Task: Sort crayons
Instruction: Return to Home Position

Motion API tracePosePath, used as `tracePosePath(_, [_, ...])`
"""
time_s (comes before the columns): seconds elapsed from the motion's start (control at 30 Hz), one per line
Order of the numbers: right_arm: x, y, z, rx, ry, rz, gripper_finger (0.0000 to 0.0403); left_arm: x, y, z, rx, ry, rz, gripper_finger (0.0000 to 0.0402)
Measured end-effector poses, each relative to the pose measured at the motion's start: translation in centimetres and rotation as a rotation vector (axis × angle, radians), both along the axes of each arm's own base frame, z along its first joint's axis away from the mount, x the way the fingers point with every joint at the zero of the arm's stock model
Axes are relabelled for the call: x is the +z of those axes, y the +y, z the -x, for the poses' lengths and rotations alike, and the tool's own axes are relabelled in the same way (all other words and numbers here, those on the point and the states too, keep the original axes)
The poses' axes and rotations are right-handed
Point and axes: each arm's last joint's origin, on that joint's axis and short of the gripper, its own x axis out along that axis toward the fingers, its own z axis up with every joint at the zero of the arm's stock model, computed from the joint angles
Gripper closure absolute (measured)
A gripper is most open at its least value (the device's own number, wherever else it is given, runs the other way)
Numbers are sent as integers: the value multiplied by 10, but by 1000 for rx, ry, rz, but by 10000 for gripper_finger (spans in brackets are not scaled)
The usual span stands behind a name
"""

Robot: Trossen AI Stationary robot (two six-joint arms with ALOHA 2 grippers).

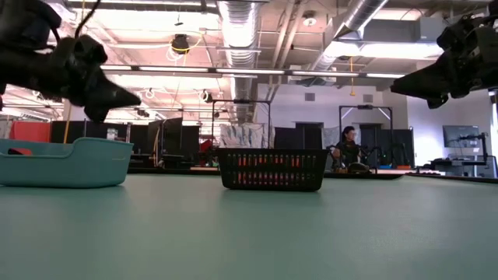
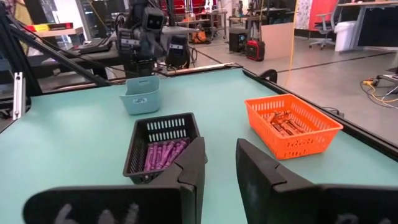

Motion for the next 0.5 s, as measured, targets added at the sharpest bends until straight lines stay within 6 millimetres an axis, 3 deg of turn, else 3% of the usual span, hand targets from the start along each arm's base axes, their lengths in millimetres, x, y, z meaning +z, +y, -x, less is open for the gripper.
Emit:
tracePosePath(0.17, [0, 0, 0, 0, 1, 0, 310, -15, 0, 2, 0, 154, 34, 385])
tracePosePath(0.5, [0, 0, 0, -1, 2, 0, 310, -15, 1, 0, 20, 189, -37, 385])
